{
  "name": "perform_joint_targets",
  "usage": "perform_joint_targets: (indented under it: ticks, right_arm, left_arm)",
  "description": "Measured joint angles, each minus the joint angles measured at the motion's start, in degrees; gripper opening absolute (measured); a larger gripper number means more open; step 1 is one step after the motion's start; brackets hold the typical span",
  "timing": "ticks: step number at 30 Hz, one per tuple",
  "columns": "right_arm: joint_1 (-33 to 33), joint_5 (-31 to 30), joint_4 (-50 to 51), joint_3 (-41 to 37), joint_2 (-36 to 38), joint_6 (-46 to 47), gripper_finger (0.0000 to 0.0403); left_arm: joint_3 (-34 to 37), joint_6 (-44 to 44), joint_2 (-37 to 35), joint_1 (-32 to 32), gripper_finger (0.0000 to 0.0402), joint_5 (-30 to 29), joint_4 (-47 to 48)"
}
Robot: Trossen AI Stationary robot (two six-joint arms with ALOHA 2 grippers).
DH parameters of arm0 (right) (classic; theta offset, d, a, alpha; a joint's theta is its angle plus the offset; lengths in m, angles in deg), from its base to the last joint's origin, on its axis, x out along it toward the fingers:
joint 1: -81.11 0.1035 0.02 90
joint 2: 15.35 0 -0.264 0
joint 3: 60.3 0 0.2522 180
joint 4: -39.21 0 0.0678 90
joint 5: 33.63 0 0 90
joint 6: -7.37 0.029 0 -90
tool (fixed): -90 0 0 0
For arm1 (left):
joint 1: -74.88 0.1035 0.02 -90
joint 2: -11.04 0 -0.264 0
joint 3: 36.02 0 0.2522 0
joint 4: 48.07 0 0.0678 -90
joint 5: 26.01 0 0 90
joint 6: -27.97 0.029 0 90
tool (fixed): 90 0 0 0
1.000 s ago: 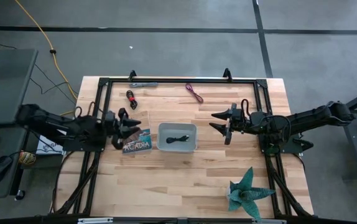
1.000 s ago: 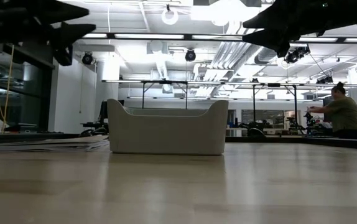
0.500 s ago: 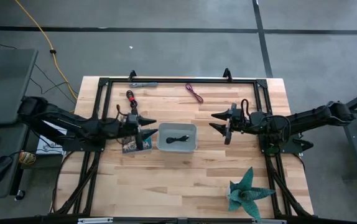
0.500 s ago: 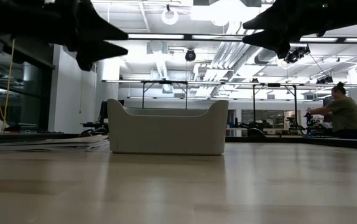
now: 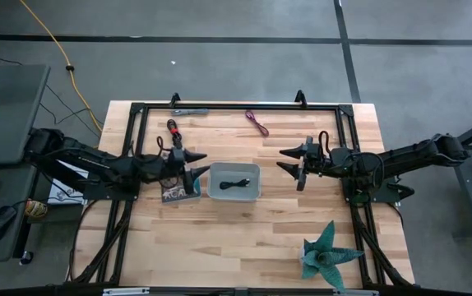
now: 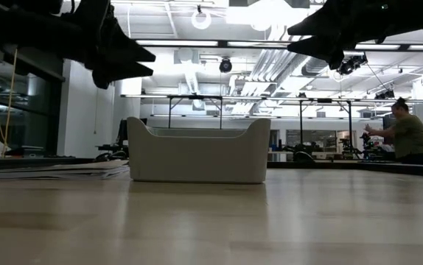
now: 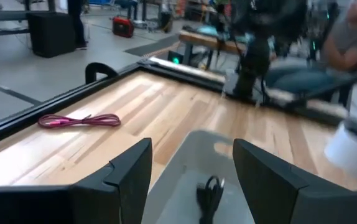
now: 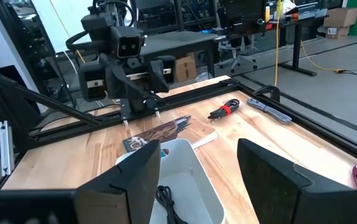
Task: Pick and place USB-C Cables
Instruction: Put the black charger cable into the gray bin
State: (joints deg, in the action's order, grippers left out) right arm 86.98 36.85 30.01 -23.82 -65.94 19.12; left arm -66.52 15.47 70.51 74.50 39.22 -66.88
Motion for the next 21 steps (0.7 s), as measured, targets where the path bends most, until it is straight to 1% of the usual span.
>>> perform_joint_targets:
  ticks: [3,5,6,9,11,13,15,17,19,21]
  right_arm:
    - [0.0,-0.01,0.0,0.0,0.0,0.06,0.0206]
    - [0.0,-0.01,0.04,0.02,0.0,0.79,0.0206]
    - [0.0,-0.01,0.02,0.02,0.0,1.33,0.0206]
    - [0.0,-0.02,0.02,0.02,-0.02,1.65,0.0206]
    - [0.0,-0.04,0.02,0.02,-0.02,1.75,0.0206]
    - [0.0,-0.04,0.02,0.02,-0.02,1.75,0.0206]
    - [0.0,-0.05,0.02,0.02,-0.02,1.75,0.0206]
    - [0.0,-0.06,0.02,0.02,-0.02,1.75,0.0206]
    - [0.0,-0.06,0.02,0.02,-0.02,1.85,0.0206]
    - [0.0,-0.06,0.07,0.02,-0.02,2.64,0.0206]
  left_arm:
    - [0.0,2.6,0.01,0.0,0.0207,0.95,1.24]
    - [0.0,0.88,0.01,0.05,0.0207,0.41,1.27]
    - [0.0,-0.73,0.01,0.2,0.0207,-1.05,1.3]
    - [0.0,-7.2,-0.01,1.47,0.0206,-8.01,1.65]
    - [-0.44,-11.79,-0.01,2.88,0.0206,-10.86,4.74]
    - [-2.62,-15.94,-0.01,4.85,0.0206,-11.76,13.73]
    - [-5.6,-20.27,0.24,7.16,0.0206,-12.26,25.45]
    - [-8.43,-25.48,1.49,9.17,0.0206,-13.99,36.45]
    - [-10.35,-28.88,2.74,10.67,0.0206,-16.72,44.49]
    - [-11.39,-31.81,4.21,11.82,0.0206,-20.18,49.65]
